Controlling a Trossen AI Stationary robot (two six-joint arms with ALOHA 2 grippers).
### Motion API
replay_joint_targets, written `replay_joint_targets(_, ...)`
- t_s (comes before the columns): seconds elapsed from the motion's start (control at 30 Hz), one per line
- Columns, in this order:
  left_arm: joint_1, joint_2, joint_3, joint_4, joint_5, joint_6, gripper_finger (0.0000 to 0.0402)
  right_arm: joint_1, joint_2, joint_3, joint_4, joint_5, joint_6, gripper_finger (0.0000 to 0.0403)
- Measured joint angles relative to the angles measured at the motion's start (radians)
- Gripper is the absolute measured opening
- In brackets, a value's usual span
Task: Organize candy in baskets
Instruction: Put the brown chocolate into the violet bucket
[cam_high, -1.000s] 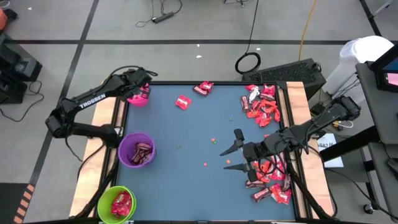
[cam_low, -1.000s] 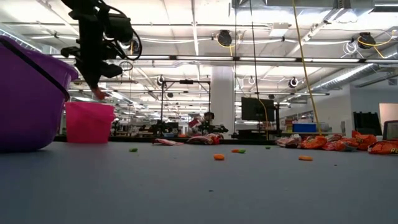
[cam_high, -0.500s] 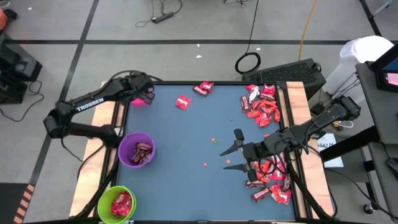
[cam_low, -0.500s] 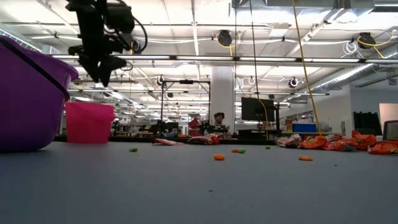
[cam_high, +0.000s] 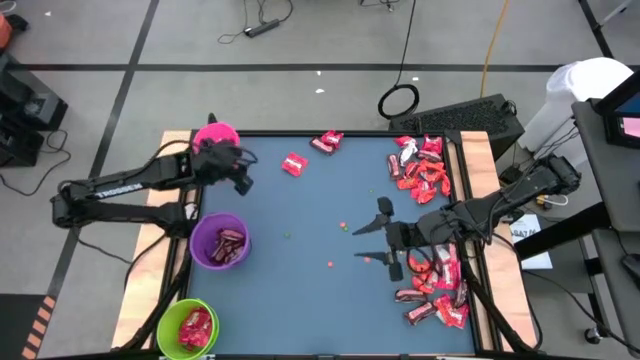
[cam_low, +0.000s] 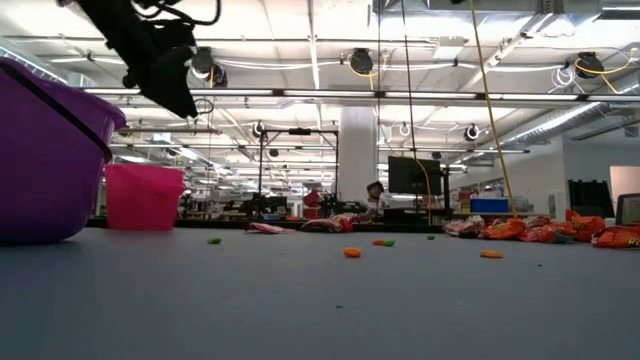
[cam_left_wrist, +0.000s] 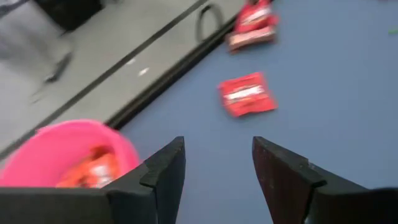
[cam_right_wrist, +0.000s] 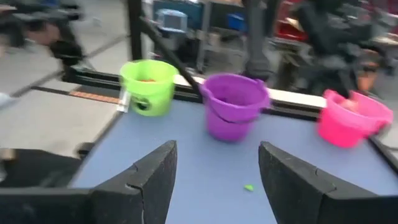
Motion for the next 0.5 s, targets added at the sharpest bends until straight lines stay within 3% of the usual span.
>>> replay_joint_targets(0.27, -0.086, -0.224, -0.138, 0.313, 0.171, 0.029, 0.0191, -0.079, 0.000, 0.000, -0.078, 0.117, 0.003, 0.0215)
replay_joint_targets(0.37, -0.135, -0.270, -0.185, 0.433, 0.238, 0.090, 0.0191, -0.126, 0.000, 0.000, -0.113, 0.140, 0.020, 0.0215)
replay_joint_targets(0.5, -0.190, -0.300, -0.259, 0.559, 0.255, 0.158, 0.0191, -0.194, 0.000, 0.000, -0.171, 0.141, 0.075, 0.0215)
